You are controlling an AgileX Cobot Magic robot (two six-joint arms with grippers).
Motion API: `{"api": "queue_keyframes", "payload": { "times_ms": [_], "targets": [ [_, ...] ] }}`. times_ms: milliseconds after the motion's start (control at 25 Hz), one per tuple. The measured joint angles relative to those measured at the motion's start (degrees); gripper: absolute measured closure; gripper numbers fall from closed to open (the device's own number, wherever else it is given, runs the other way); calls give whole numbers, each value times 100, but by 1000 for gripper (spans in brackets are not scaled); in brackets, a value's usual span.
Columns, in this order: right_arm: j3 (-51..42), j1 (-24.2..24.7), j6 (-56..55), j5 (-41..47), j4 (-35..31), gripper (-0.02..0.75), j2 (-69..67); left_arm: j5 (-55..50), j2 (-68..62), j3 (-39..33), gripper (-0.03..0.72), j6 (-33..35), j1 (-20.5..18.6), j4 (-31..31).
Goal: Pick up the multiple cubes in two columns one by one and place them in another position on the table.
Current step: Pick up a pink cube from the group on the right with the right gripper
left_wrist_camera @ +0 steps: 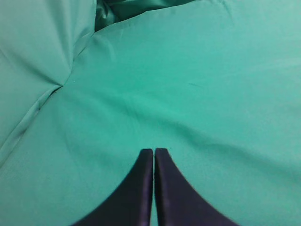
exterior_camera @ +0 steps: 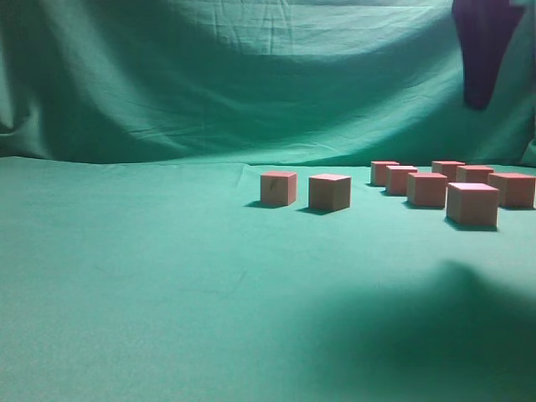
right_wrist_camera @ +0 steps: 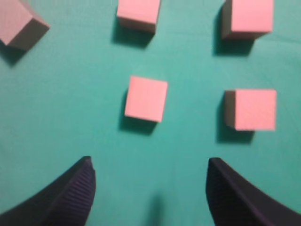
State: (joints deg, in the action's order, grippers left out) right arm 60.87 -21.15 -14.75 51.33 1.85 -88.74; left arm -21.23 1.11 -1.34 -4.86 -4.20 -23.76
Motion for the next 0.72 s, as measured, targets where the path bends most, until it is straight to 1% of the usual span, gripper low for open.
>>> {"api": "queue_keyframes", "payload": {
  "times_ms": [200, 400, 720],
  "targets": [
    [-39, 0, -24, -671, -11, 256, -512, 0, 0, 0, 688, 0, 0, 0],
    [-39, 0, -34, -1141, -11, 256, -979, 0, 0, 0, 688, 0, 0, 0],
    [-39, 0, -34, -1571, 67, 256, -1352, 0, 0, 0, 688, 0, 0, 0]
  ]
}}
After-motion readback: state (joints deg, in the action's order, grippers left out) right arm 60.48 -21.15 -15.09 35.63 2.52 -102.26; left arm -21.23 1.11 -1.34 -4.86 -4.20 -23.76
